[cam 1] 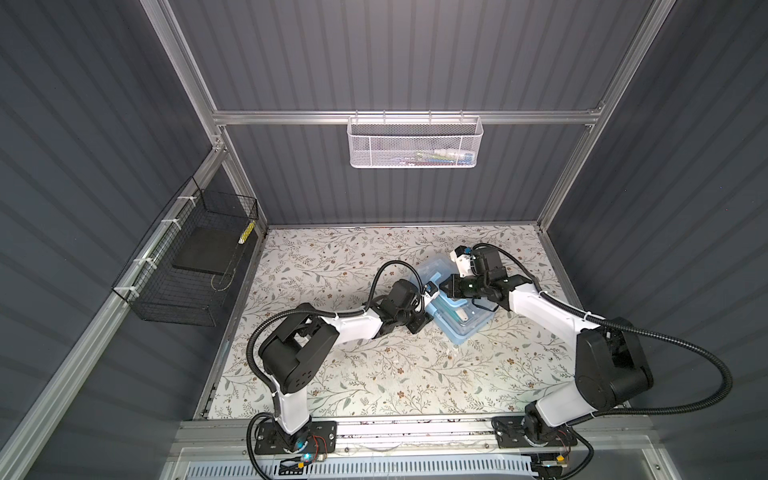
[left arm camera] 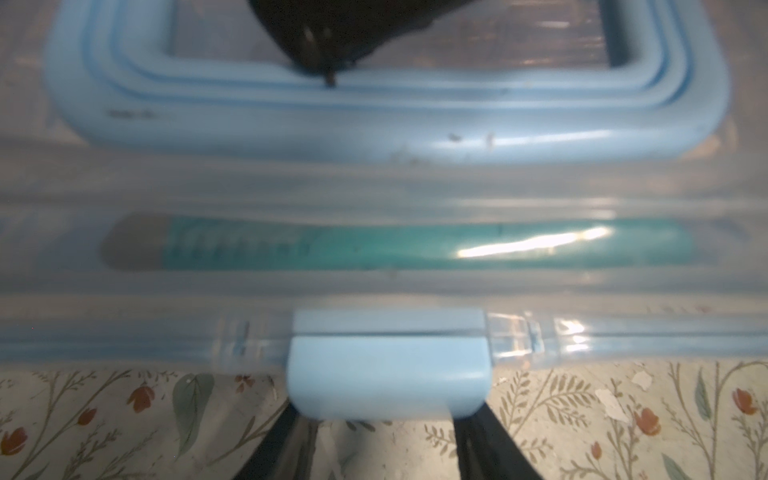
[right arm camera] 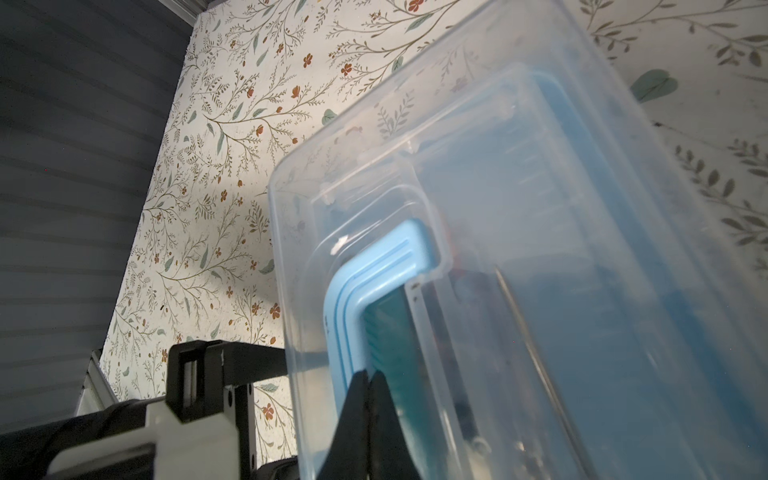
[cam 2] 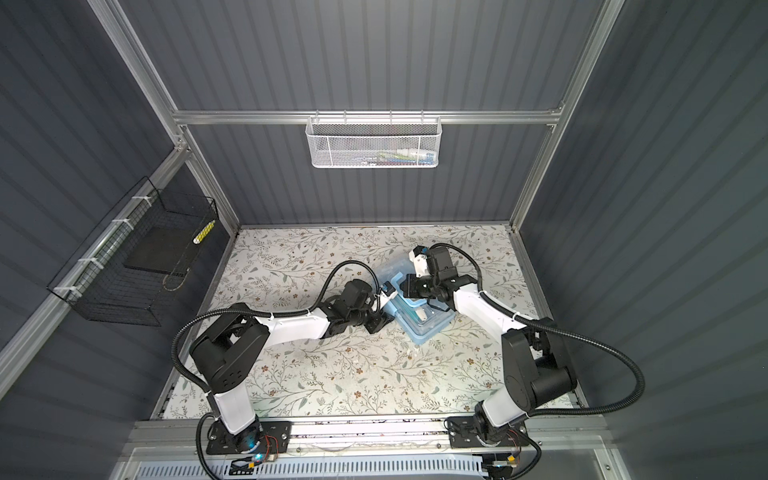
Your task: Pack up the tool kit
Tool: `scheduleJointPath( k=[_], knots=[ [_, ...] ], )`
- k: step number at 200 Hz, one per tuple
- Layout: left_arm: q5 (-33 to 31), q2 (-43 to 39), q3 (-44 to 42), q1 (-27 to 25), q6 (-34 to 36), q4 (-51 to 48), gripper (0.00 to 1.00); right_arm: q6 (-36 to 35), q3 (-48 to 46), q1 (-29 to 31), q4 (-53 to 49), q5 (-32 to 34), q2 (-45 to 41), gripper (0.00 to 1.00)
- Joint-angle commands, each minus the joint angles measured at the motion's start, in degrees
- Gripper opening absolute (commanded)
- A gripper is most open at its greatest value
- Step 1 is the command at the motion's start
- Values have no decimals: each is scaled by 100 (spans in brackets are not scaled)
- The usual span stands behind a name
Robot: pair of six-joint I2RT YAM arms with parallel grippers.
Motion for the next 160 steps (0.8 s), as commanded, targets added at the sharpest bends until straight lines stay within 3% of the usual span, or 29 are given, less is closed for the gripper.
scheduleJointPath(
  k=[1,160],
  knots=[
    [9,-220,376,24,113,184,32,1,-448,124,-1228,-104,353,4],
    [176,476,239,21,-163,1414,30,253,-635,135,-1225,-288,257,4]
  ],
)
